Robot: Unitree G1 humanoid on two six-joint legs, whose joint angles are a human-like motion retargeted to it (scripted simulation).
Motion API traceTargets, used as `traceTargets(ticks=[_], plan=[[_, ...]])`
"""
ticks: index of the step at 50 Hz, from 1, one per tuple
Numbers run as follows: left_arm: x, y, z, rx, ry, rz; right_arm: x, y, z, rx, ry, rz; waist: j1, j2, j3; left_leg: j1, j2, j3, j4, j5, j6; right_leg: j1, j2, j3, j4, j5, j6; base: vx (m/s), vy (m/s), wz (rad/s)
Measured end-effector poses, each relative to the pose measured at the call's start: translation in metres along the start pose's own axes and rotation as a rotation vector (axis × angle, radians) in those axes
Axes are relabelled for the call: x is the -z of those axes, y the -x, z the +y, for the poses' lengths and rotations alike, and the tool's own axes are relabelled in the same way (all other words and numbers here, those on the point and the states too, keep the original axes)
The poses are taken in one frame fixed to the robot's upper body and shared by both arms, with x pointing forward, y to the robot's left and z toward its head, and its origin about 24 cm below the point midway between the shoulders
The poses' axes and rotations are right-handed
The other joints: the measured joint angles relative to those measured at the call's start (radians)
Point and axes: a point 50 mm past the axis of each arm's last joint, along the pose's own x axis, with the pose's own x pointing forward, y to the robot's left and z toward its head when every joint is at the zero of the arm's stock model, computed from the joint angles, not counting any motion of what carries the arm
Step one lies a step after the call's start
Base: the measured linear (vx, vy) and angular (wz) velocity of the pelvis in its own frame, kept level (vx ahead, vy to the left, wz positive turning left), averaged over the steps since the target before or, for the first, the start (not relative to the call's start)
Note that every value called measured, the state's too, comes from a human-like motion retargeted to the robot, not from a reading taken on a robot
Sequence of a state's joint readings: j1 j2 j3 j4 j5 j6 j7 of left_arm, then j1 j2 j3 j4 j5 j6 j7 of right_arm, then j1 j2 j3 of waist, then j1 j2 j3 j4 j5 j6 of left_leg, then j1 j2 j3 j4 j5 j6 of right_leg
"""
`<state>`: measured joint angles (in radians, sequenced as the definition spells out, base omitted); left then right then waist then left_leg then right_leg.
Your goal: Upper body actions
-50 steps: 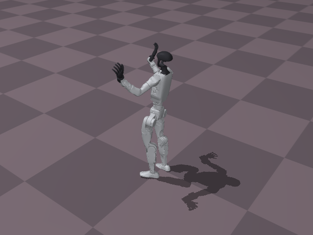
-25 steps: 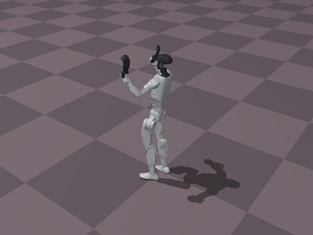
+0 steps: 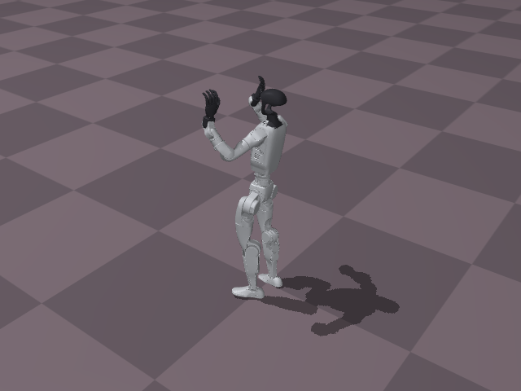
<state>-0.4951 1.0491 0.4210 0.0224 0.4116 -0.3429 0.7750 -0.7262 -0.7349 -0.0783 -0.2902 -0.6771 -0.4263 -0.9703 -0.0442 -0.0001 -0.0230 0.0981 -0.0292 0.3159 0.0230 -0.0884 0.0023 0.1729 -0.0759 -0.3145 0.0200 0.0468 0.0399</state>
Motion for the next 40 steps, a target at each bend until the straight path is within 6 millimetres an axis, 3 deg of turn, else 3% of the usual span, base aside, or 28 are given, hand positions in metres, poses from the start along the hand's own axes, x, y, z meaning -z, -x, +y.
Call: traceTargets(ticks=[5, 10, 13, 16, 22, 25, 28, 30, 33, 37, 40], plan=[[-0.05, -0.015, 0.001, -0.016, -0.092, -0.416, -0.036, -0.016, 0.002, -0.027, -0.009, -0.357, 0.003, 0.0, -0.001, 0.001, 0.0, 0.001, 0.0, -0.001, 0.001, 0.0, 0.0, 0.002, 0.001, 0.0, 0.0, 0.0, 0.0, 0.0], [-0.057, -0.013, 0.002, -0.064, -0.091, -0.41, -0.035, -0.013, 0.003, -0.03, 0.014, -0.367, 0.005, 0.001, 0.001, 0.006, -0.001, 0.002, 0.001, -0.002, 0.002, 0.003, 0.001, 0.005, 0.002, 0.0, 0.0, 0.0, 0.0, 0.0], [-0.041, -0.008, 0.004, -0.063, -0.097, -0.276, -0.019, -0.006, 0.002, -0.028, 0.099, -0.245, 0.005, 0.001, -0.001, 0.005, 0.0, 0.002, 0.001, -0.002, 0.002, 0.002, 0.001, 0.006, 0.002, 0.0, 0.0, 0.0, 0.0, 0.0], [-0.012, 0.003, 0.007, -0.029, -0.143, -0.08, 0.004, 0.008, 0.001, -0.031, 0.175, -0.06, 0.004, 0.0, -0.006, 0.002, 0.0, 0.001, 0.001, -0.003, 0.002, -0.001, 0.001, 0.007, 0.002, 0.001, 0.0, 0.0, 0.0, 0.0], [0.047, 0.044, 0.013, 0.069, -0.19, 0.331, 0.036, 0.046, 0.003, -0.049, 0.168, 0.309, -0.006, -0.002, -0.015, -0.003, -0.002, -0.003, 0.002, -0.003, 0.001, -0.005, -0.002, 0.004, 0.002, 0.001, 0.0, 0.0, 0.0, 0.0], [0.072, 0.07, 0.015, 0.052, -0.122, 0.586, 0.048, 0.065, -0.002, 0.012, 0.156, 0.517, -0.009, -0.003, -0.014, -0.003, -0.002, -0.005, 0.003, -0.002, 0.002, -0.004, -0.002, 0.003, 0.002, 0.001, 0.001, 0.0, 0.0, 0.0], [0.078, 0.084, 0.012, -0.012, 0.023, 0.741, 0.053, 0.074, -0.006, 0.102, 0.105, 0.657, -0.011, -0.003, -0.011, -0.004, -0.001, -0.005, 0.003, -0.001, 0.002, -0.003, -0.001, 0.003, 0.002, 0.001, 0.001, 0.0, 0.0, 0.0], [0.077, 0.083, 0.013, -0.068, 0.124, 0.762, 0.052, 0.076, -0.005, 0.147, 0.046, 0.723, -0.011, -0.003, -0.009, -0.004, 0.0, -0.005, 0.003, -0.001, 0.002, -0.005, -0.001, 0.004, 0.002, 0.002, 0.001, 0.0, 0.0, 0.0], [0.068, 0.068, 0.02, -0.137, 0.142, 0.659, 0.045, 0.069, 0.0, 0.14, -0.072, 0.715, -0.01, -0.004, -0.008, -0.006, 0.001, -0.003, 0.002, -0.001, 0.001, -0.009, -0.001, 0.007, 0.003, 0.003, 0.001, 0.0, 0.0, 0.0], [0.046, 0.041, 0.021, -0.115, 0.121, 0.445, 0.028, 0.046, 0.003, 0.083, -0.128, 0.514, -0.009, -0.005, -0.007, -0.008, 0.002, -0.001, 0.001, -0.001, 0.001, -0.013, -0.002, 0.008, 0.003, 0.005, 0.001, 0.0, 0.0, 0.0], [0.016, 0.018, 0.018, -0.08, 0.147, 0.208, 0.007, 0.024, 0.004, 0.039, -0.143, 0.259, -0.01, -0.007, -0.006, -0.009, 0.002, 0.0, 0.001, 0.0, 0.0, -0.014, -0.002, 0.008, 0.003, 0.005, 0.001, 0.0, 0.0, 0.0]])
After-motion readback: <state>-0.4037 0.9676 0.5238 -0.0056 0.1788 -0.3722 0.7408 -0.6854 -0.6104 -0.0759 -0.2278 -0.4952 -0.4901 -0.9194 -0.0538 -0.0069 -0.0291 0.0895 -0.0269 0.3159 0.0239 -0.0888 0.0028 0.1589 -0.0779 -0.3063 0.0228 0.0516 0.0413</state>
